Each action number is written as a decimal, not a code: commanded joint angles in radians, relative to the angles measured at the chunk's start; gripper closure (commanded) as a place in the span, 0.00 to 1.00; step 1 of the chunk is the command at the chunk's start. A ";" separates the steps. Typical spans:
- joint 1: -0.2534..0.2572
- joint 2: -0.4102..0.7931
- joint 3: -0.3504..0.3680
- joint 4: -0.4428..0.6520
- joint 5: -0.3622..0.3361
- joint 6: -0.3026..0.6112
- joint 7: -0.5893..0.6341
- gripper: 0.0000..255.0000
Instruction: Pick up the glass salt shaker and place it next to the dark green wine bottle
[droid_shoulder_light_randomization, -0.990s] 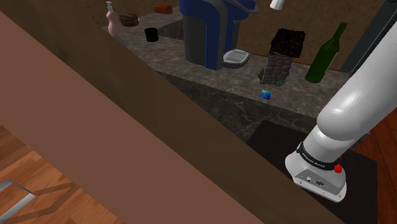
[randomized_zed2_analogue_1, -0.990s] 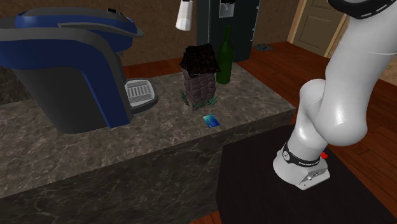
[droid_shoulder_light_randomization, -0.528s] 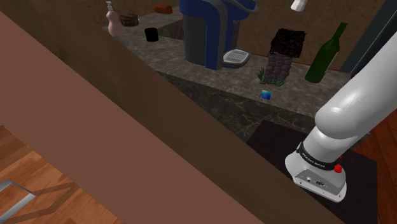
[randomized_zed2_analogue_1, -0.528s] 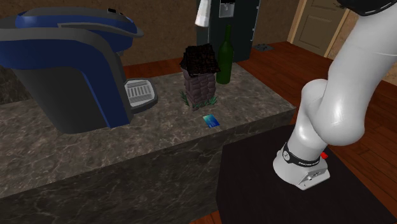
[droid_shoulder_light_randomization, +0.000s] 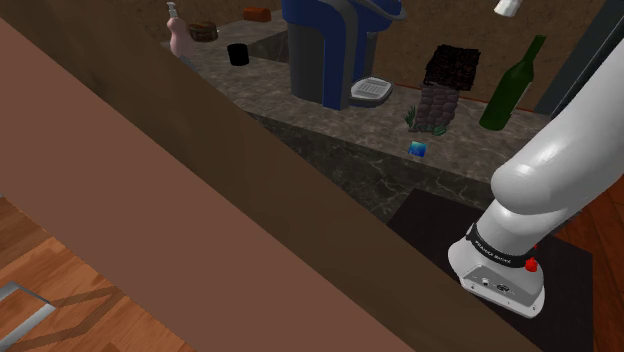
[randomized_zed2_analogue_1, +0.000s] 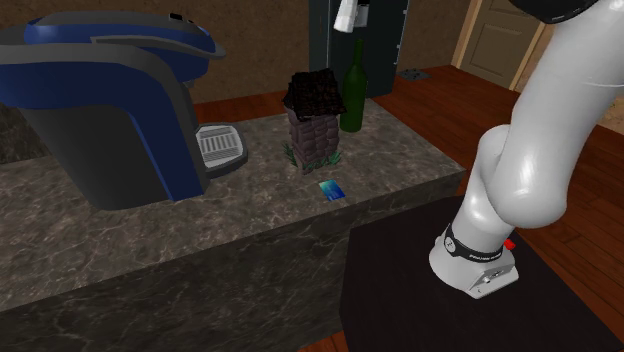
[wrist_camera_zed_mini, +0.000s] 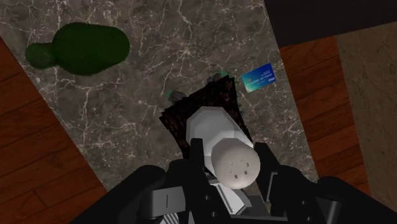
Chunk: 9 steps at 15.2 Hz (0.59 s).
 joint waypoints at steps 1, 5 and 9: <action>-0.033 0.014 -0.037 0.013 0.004 -0.005 -0.071 1.00; -0.123 0.097 -0.120 0.098 0.054 -0.035 -0.222 1.00; -0.093 0.027 -0.097 -0.035 0.005 0.047 -0.193 1.00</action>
